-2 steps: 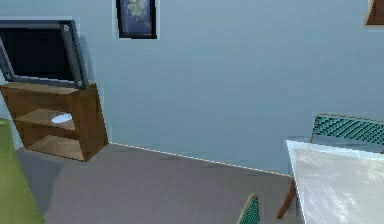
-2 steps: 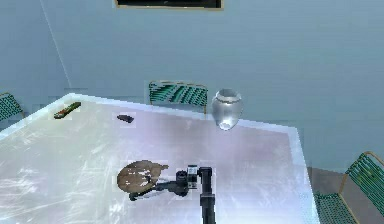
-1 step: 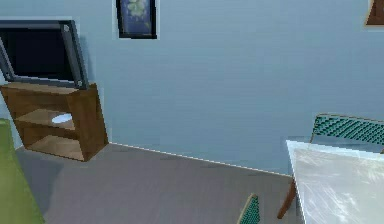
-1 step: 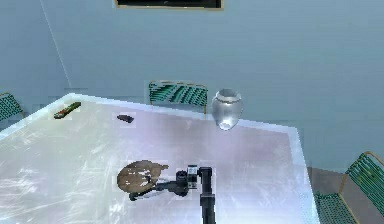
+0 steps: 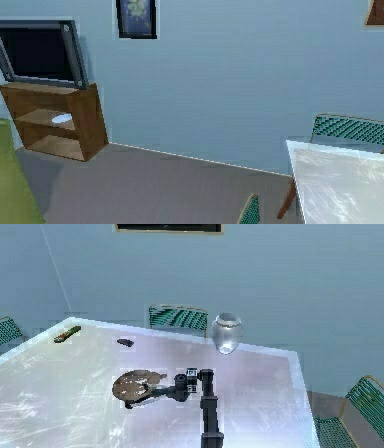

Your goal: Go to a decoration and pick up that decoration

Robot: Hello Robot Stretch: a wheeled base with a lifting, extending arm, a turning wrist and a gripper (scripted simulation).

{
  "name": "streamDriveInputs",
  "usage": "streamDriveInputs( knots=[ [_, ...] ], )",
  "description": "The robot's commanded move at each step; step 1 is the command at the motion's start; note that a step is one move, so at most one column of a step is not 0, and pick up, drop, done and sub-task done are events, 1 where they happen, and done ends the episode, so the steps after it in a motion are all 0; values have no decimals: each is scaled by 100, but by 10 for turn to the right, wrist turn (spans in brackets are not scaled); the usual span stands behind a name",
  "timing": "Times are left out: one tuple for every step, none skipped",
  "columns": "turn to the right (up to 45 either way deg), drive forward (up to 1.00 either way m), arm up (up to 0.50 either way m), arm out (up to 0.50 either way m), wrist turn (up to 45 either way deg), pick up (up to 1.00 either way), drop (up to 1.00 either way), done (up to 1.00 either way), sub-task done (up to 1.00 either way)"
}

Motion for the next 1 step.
streamDriveInputs(
  knots=[
    [0,0,0,0,0,0,0,100,0]
  ],
)
